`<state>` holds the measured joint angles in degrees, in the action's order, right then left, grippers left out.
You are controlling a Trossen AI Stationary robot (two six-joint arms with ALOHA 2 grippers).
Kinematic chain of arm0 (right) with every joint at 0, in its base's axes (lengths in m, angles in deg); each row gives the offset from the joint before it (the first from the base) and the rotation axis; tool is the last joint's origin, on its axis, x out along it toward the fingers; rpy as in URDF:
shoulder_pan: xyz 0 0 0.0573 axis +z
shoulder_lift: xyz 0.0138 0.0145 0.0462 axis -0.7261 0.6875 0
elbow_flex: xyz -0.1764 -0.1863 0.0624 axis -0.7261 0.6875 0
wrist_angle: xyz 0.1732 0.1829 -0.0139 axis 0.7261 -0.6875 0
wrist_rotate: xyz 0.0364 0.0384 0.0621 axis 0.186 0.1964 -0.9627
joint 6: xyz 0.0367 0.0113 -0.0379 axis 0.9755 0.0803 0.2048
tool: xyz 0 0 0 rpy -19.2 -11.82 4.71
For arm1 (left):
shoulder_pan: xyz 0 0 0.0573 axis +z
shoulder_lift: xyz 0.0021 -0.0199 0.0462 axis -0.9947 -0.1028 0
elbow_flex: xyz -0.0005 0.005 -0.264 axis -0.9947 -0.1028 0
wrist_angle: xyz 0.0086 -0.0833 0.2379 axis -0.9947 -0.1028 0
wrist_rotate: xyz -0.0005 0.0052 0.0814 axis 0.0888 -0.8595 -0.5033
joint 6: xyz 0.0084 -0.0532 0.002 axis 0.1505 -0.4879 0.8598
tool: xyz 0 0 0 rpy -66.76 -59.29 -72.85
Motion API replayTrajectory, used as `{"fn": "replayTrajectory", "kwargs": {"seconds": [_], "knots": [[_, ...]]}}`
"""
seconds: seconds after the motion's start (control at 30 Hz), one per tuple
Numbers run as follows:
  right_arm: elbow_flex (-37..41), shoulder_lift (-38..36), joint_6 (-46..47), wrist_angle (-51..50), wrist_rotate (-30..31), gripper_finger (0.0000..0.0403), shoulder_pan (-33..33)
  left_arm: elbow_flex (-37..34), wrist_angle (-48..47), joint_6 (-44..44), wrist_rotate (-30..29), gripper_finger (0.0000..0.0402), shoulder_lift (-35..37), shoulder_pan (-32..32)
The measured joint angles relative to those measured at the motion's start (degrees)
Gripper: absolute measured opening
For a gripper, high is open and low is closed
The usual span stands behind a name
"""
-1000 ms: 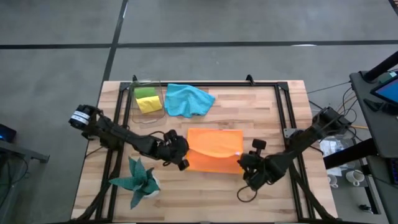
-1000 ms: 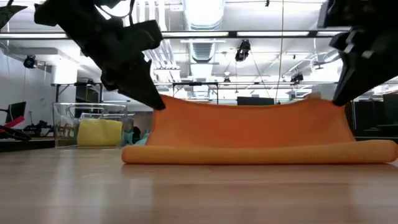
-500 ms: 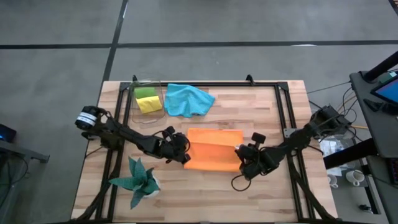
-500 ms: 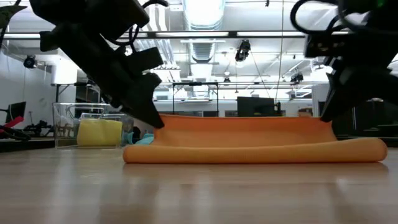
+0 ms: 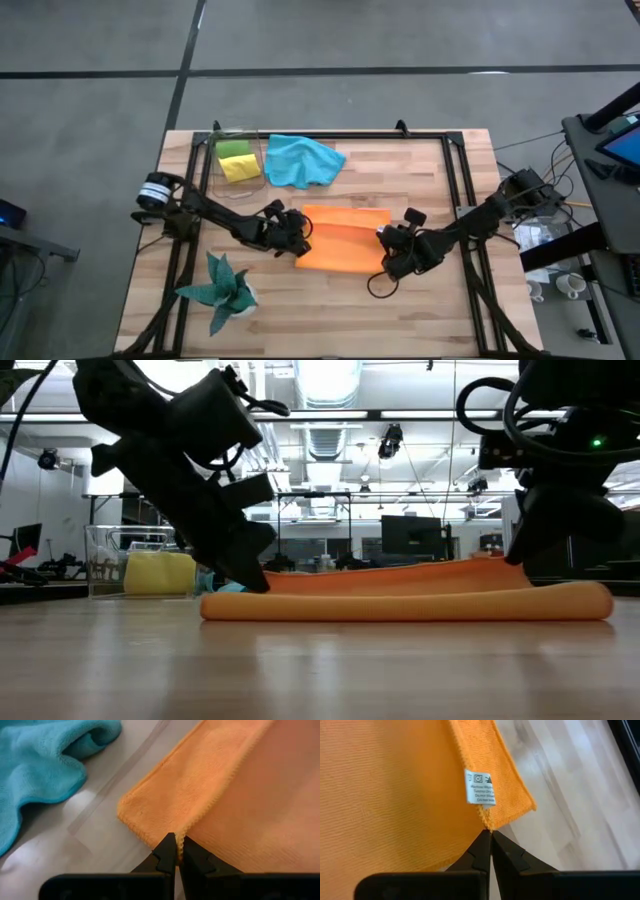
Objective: Roll microfiber towels into tight, uniform cylinder then place into a basket
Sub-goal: Fold the orange microfiber towel
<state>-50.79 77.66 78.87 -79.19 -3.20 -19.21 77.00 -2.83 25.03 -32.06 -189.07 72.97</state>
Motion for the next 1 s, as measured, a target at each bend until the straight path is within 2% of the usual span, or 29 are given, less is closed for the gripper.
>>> {"fn": "replayTrajectory", "kwargs": {"seconds": [0.57, 0.73, 0.87, 1.0], "knots": [[0.0, 0.0, 0.6, 1.0, 1.7, 0.0009, -0.9, 0.1, 4.1, 8.7, -0.6, 0.0000, 1.3, 0.3], [0.6, 0.0, 0.6, 0.9, 1.8, 0.0012, -2.9, 0.1, 4.0, 10.2, -3.0, 0.0000, 1.3, 0.4], [1.7, 0.0, 0.3, 0.8, 2.0, 0.0037, -5.1, 0.1, 4.3, 11.2, -4.6, 0.0010, 1.3, 1.3], [2.4, 0.0, 0.1, 0.6, 2.3, 0.0077, -6.8, 0.1, 4.2, 11.7, -4.7, 0.0046, 1.3, 2.7]]}}
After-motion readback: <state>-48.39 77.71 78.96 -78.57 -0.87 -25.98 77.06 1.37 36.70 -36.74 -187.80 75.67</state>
